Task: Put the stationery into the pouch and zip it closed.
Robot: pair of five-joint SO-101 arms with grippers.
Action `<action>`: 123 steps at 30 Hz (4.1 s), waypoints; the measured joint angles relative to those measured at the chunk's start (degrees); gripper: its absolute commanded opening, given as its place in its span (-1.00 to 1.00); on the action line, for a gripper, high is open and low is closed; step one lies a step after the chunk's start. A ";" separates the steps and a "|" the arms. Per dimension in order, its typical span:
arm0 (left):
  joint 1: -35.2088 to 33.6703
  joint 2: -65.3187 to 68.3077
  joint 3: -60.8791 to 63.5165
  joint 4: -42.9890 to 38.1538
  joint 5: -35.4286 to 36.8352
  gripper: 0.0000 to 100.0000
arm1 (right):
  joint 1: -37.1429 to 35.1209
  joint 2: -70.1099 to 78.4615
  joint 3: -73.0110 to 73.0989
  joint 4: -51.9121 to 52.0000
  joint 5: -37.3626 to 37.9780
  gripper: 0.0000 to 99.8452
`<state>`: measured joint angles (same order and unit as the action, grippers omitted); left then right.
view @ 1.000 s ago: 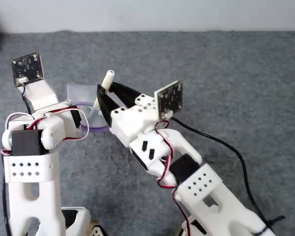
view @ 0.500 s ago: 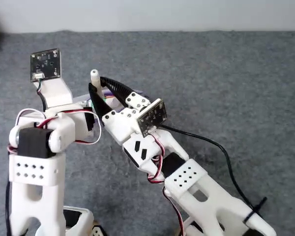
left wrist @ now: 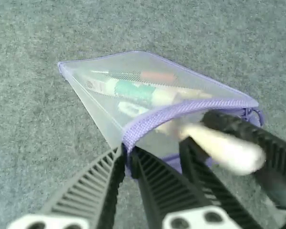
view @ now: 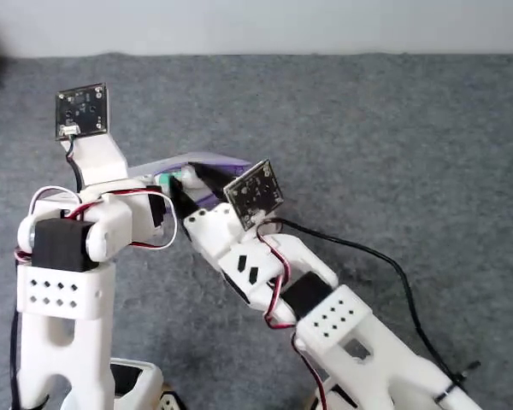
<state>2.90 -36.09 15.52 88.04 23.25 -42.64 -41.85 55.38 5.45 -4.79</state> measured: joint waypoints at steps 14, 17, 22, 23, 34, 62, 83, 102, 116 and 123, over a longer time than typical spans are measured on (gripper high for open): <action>0.00 0.00 0.00 0.00 0.00 -0.98 | 7.21 -10.90 -7.30 27.25 -9.41 -0.99; 0.18 0.00 0.00 0.00 0.00 -0.98 | 7.21 -10.46 -7.30 29.10 -9.67 -0.98; 0.18 0.00 0.00 0.00 0.00 -0.98 | 10.46 -8.62 -8.44 30.24 -9.85 -0.98; 0.09 0.00 0.00 0.00 0.00 -0.98 | 11.52 -8.62 -9.41 31.03 -9.85 -0.98; -8.09 0.09 0.00 0.00 -3.16 -0.98 | 17.58 -8.09 -12.22 48.88 -9.85 -0.98; -2.29 0.00 0.97 3.43 -3.25 -0.97 | 9.41 5.54 -8.44 45.80 -9.85 -0.56; -2.11 0.00 0.97 1.41 -1.58 -0.97 | 10.37 20.57 -7.65 23.74 -8.09 -0.84; -1.14 0.09 -2.55 4.75 -3.43 -0.84 | 19.60 13.27 -7.56 18.02 8.79 -0.98; 3.16 0.00 -9.58 11.34 -3.25 -0.43 | 21.19 12.57 -9.76 17.85 10.02 -0.98; 3.16 0.00 -9.58 11.34 -3.16 -0.43 | 21.19 12.66 -10.73 18.02 10.02 -0.98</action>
<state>6.07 -36.09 5.93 99.38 20.09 -21.45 -29.19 44.66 23.47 5.23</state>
